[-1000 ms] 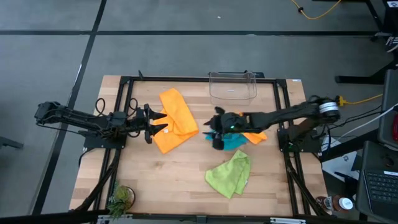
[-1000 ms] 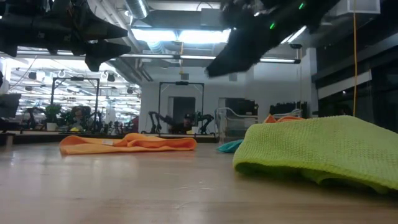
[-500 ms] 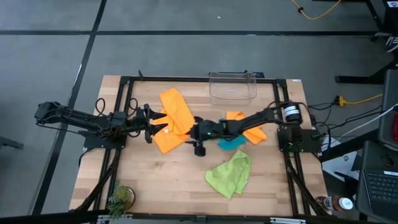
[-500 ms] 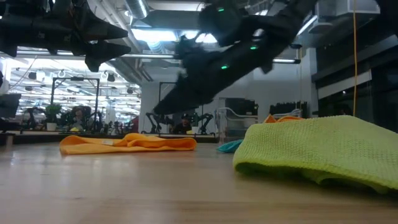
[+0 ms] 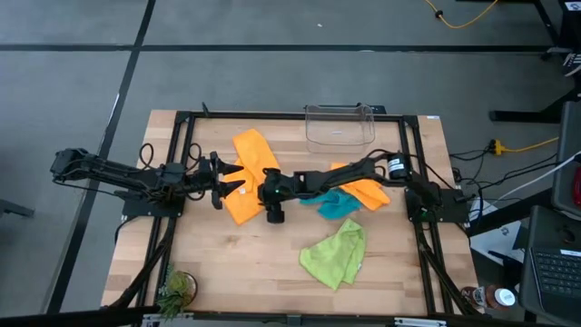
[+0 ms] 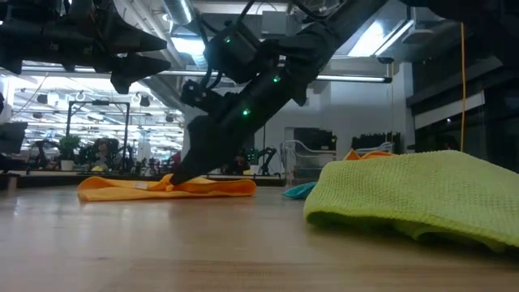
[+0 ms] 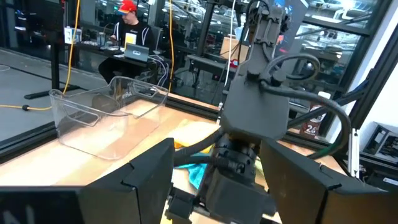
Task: Fold microfiber towels
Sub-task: Fold the left yellow microfiber cloth
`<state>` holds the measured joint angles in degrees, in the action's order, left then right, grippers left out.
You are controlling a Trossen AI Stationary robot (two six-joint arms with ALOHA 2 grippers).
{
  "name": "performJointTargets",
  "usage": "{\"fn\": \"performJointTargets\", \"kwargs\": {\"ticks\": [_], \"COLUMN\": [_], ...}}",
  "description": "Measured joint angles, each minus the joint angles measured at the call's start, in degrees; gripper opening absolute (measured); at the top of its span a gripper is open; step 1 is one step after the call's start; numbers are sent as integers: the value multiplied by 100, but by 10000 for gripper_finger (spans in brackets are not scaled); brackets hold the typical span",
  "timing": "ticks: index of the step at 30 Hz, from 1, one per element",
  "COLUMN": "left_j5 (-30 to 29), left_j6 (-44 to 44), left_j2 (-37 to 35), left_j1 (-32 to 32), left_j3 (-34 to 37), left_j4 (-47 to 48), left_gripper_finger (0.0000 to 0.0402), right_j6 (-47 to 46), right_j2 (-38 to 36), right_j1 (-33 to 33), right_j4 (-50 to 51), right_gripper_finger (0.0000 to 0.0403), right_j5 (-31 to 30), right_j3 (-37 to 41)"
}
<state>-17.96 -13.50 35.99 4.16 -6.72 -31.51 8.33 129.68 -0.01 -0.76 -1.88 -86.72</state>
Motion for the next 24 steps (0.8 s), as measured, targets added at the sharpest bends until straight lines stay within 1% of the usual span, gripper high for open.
{"fn": "performJointTargets", "kwargs": {"ticks": [5, 10, 15, 17, 24], "left_j5": [-2, -2, -4, -4, -4], "left_j6": [4, 7, 7, 7, 11], "left_j2": [0, 2, 0, 1, 1], "left_j1": [1, -1, 0, -1, 1], "left_j3": [0, 0, 0, 0, 0], "left_j4": [0, 0, 0, 0, 0], "left_gripper_finger": [231, 231, 231, 231, 231], "right_j6": [100, 100, 100, 98, 100], "right_j2": [56, 56, 56, 56, 56], "right_j1": [-48, -191, -287, -289, -189], "right_j4": [6, -35, -35, -34, -39], "right_gripper_finger": [197, 188, 166, 161, 157], "right_j5": [-258, -292, -18, 0, 183], "right_j3": [0, 0, 0, 0, 0]}}
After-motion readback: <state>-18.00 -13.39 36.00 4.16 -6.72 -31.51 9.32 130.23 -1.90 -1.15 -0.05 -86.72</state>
